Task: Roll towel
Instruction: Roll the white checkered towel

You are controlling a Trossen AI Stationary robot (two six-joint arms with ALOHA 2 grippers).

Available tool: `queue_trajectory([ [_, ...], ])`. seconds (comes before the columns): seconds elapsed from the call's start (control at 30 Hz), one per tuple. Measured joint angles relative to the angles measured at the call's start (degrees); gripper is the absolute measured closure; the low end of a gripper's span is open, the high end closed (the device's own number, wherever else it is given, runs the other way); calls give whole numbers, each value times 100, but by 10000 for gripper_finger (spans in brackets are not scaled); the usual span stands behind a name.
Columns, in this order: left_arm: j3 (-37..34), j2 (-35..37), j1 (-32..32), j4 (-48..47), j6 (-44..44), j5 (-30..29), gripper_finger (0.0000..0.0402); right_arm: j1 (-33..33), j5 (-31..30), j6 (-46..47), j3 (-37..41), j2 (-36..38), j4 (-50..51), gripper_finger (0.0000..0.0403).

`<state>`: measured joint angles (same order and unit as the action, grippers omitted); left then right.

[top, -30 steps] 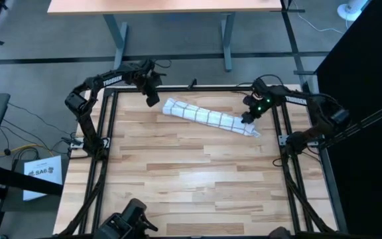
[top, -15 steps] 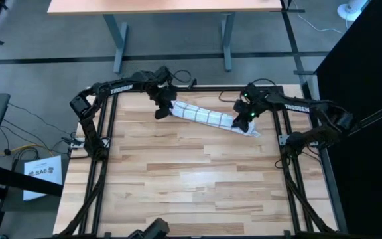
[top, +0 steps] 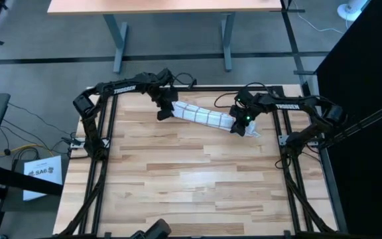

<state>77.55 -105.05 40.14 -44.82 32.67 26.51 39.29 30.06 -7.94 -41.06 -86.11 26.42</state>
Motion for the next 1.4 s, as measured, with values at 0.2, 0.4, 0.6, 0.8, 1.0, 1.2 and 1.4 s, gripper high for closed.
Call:
queue_trajectory([
  [0.2,-29,133,-159,-348,48,308,226,24,-2,0,0,0,-10,275],
  [0.4,-133,-370,-160,-6,194,291,226,23,-7,2,0,0,-19,275],
  [0.6,-122,-707,16,446,219,22,226,22,-10,46,0,0,-13,275],
  [0.8,402,-654,252,821,212,-101,226,22,-11,89,0,0,-12,275],
  [1.0,425,-662,450,1178,73,-93,226,22,-7,130,0,0,9,275],
  [1.2,432,-440,428,204,311,-192,226,15,-2,189,0,0,-4,275],
  [1.4,289,-653,400,415,925,-972,226,22,0,105,0,0,-28,275],
])
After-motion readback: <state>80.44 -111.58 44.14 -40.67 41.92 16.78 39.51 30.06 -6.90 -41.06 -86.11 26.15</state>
